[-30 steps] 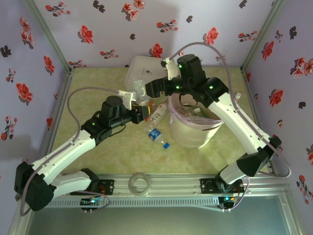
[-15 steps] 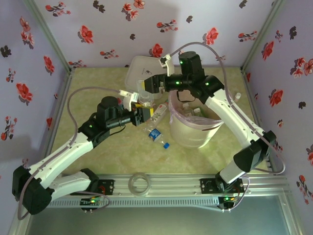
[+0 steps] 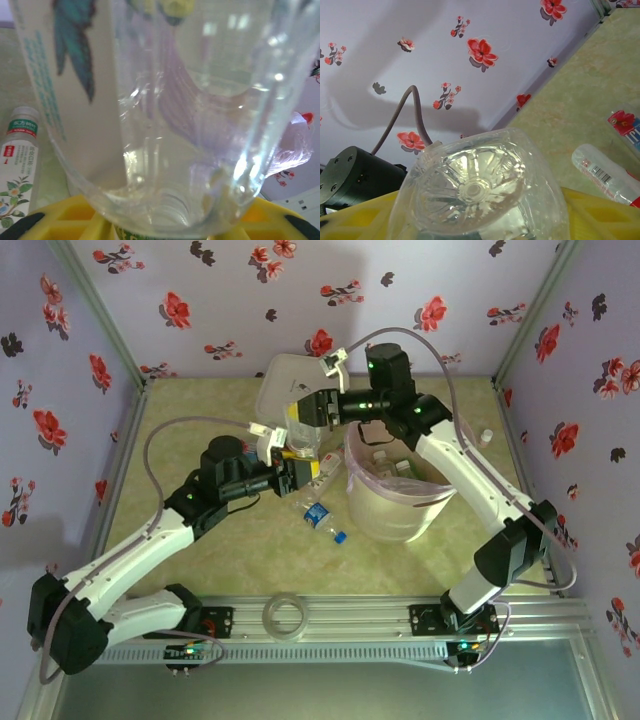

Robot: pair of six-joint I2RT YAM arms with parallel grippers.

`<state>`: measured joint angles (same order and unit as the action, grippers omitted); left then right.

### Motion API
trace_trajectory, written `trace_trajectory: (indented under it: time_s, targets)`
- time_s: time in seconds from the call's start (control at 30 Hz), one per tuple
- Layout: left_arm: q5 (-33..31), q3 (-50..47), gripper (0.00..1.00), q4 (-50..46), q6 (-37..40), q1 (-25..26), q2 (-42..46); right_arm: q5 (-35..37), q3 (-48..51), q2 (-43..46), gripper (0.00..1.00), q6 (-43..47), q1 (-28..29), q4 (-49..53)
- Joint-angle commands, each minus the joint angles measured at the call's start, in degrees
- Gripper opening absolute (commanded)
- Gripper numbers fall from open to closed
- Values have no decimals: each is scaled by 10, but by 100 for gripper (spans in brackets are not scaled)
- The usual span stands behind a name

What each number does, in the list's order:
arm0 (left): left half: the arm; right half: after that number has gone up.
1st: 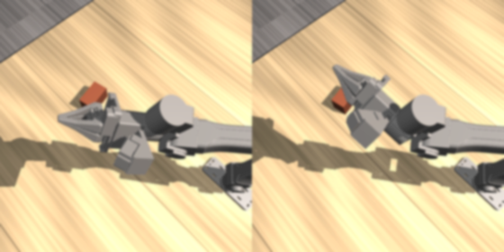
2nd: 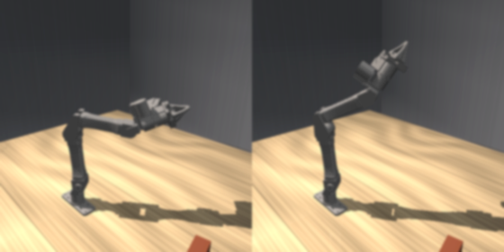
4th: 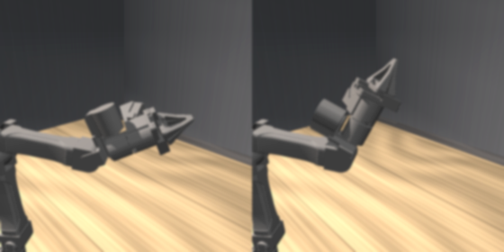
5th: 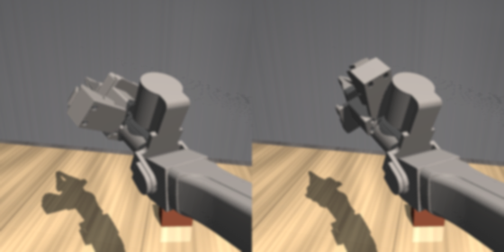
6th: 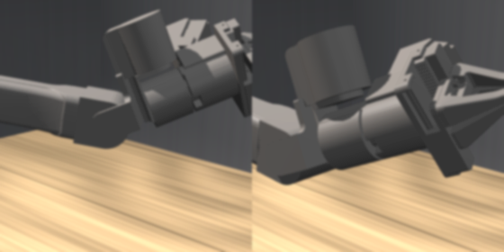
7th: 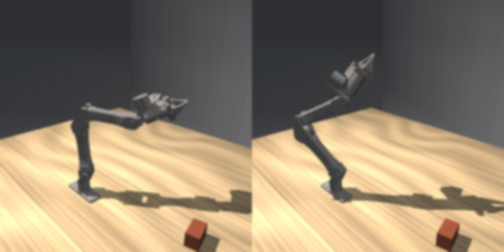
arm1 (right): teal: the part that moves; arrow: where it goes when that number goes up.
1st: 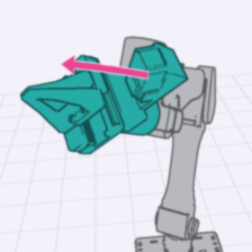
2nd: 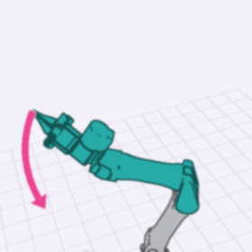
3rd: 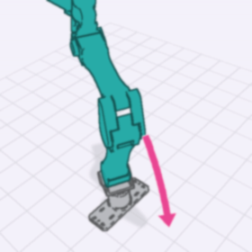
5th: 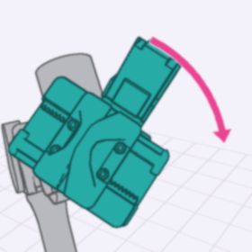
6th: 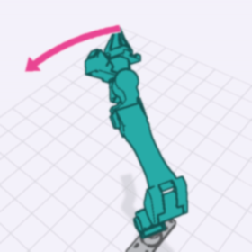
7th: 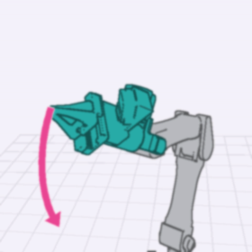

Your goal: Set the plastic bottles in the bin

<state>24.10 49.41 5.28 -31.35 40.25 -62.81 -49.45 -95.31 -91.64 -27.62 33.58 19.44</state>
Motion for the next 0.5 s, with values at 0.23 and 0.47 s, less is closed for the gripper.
trace_trajectory:
  time_s: [0.23,0.47]
  targets:
    - [5,-10,63,46,1,1,-5,-2,15,14,54,-21,-16,-40]
    - [-28,-32,100,44,-2,-5,19,25,-10,21,51,-2,-26,-19]
